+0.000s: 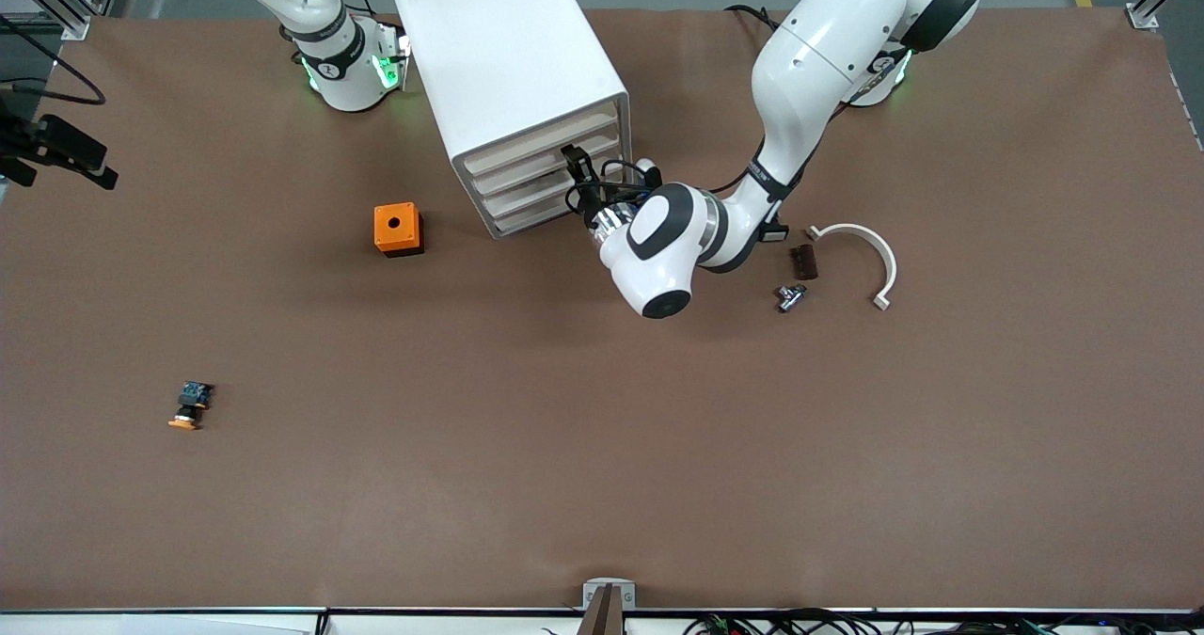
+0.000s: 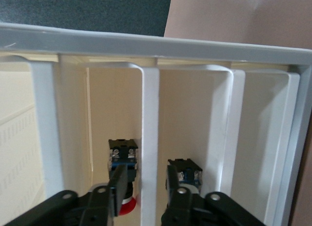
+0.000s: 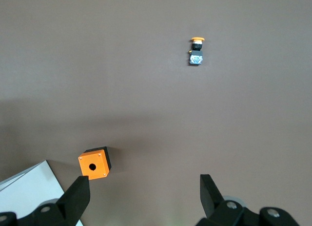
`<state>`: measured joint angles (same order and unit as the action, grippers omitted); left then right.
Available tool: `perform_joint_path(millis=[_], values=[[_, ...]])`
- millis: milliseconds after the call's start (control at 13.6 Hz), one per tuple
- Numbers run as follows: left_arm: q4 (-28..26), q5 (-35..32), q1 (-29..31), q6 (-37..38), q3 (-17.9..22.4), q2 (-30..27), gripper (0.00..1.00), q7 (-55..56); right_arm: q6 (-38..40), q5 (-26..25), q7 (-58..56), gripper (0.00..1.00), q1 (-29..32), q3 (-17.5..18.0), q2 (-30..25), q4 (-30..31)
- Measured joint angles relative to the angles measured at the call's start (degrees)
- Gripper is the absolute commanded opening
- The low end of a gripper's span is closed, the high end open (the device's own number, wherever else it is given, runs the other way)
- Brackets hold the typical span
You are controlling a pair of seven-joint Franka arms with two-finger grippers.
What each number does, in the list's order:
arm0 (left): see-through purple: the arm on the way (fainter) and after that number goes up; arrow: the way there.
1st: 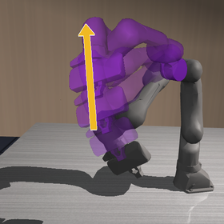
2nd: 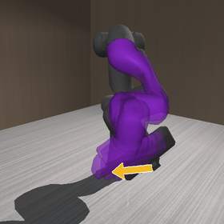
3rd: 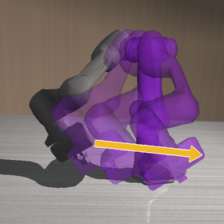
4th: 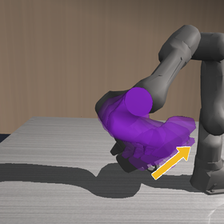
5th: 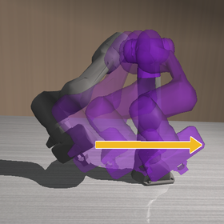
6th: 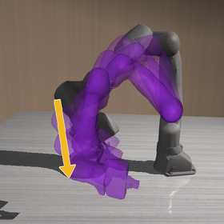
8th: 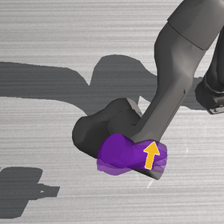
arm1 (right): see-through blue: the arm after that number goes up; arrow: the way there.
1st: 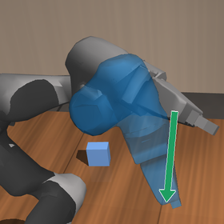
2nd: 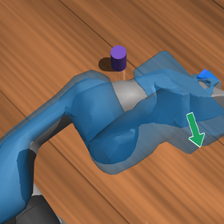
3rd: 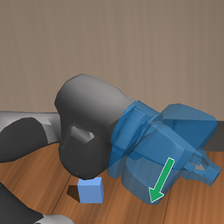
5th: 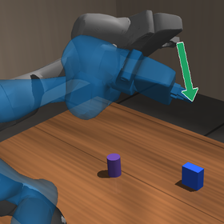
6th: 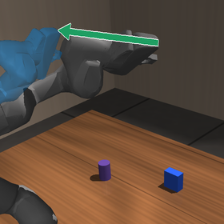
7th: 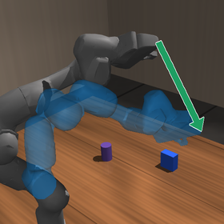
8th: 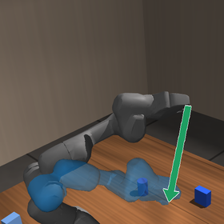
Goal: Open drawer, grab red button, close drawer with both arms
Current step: 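Grasp the drawer handle with the left gripper and pull it open, then lower the right gripper into the drawer while the left gripper withdraws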
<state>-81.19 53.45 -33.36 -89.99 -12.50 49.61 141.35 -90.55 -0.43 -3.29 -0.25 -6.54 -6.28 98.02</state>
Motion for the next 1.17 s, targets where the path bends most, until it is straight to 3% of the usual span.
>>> perform_joint_path(millis=[73, 147, 587, 807, 954, 1027, 1100, 1174], values=[[0.0, 0.0, -0.26, -0.02, -0.01, 0.24, 0.05, 0.0, -0.07, -0.04, -0.23, 1.0, 0.01, 0.0, 1.53, -0.07], [0.0, 0.01, -0.48, -0.06, -0.01, 0.31, 0.0, 0.0, -0.21, -0.11, -0.4, 1.0, 0.03, -0.01, 3.2, -0.2], [1.73, 0.01, -0.2, 0.08, 2.76, 0.22, 0.0, -0.25, -1.77, -4.11, -4.8, 1.0, 2.36, -0.09, 10.4, -1.73], [4.65, -0.12, 2.12, 0.39, 6.48, 0.04, 0.0, -1.08, -1.91, -4.02, -3.87, 1.0, 2.36, 0.09, 12.39, -2.69], [5.82, -0.48, 5.12, 0.47, 7.19, 0.04, 0.01, -2.9, -1.9, -1.23, 3.37, 1.0, 1.46, 0.52, 12.6, -2.89], [6.05, -0.49, 6.67, 0.47, 7.22, 0.04, 0.08, -4.59, -1.87, 0.6, 8.22, 1.0, -0.04, 0.77, 12.6, -2.96], [6.16, -0.49, 7.79, 0.46, 7.22, 0.04, 0.25, -6.24, -1.83, 1.59, 13.44, 1.0, -2.24, 1.01, 12.6, -3.02], [6.2, -0.48, 8.45, 0.36, 7.23, 0.04, 0.59, -7.51, -1.81, 1.93, 18.81, 1.0, -4.84, 1.26, 12.6, -3.07]])
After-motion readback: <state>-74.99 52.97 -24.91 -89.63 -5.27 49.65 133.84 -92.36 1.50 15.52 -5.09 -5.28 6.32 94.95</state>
